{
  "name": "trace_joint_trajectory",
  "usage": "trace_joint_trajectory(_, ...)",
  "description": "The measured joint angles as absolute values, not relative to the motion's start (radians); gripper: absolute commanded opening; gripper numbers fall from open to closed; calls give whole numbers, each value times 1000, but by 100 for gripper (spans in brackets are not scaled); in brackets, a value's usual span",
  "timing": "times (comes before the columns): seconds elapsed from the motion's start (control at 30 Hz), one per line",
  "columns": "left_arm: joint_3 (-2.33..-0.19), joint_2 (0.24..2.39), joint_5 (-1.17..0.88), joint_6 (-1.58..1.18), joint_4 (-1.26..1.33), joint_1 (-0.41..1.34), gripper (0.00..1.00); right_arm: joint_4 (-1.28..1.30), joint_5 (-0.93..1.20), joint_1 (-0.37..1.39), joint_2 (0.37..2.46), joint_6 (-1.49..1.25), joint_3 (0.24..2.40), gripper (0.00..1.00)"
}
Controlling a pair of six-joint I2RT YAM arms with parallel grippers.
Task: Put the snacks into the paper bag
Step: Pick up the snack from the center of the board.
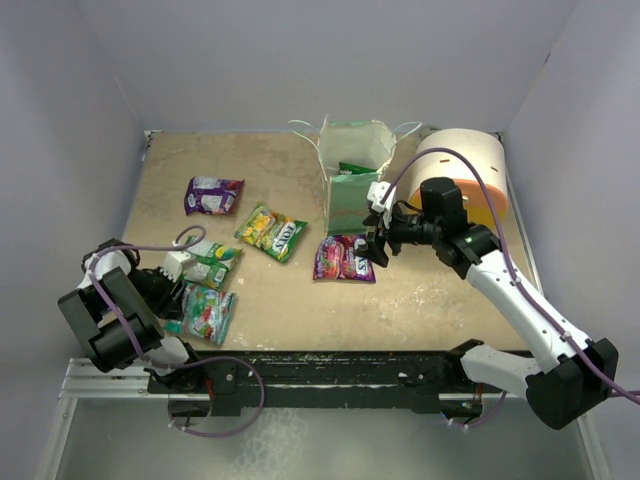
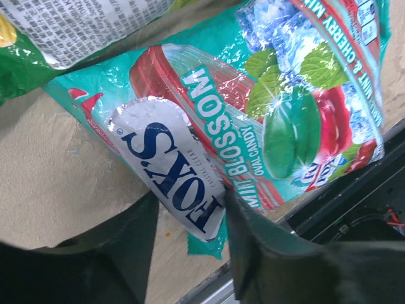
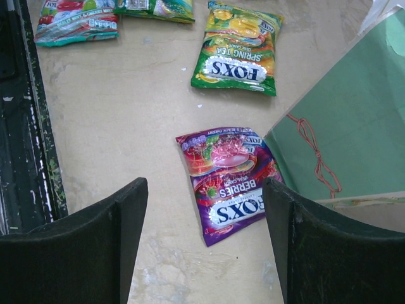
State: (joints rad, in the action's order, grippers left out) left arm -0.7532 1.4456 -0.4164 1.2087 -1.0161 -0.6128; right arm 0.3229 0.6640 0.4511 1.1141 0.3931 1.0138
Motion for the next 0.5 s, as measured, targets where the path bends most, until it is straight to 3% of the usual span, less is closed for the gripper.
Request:
trace_joint_trajectory(0.3, -753, 1367, -496, 1187, -1030, -596, 2, 323, 646, 447, 1123, 394, 1011, 75)
trace_joint_trajectory(0.5, -758, 1260, -532, 1203, -1059, -592, 0, 308, 646, 430, 1122, 395, 997, 75)
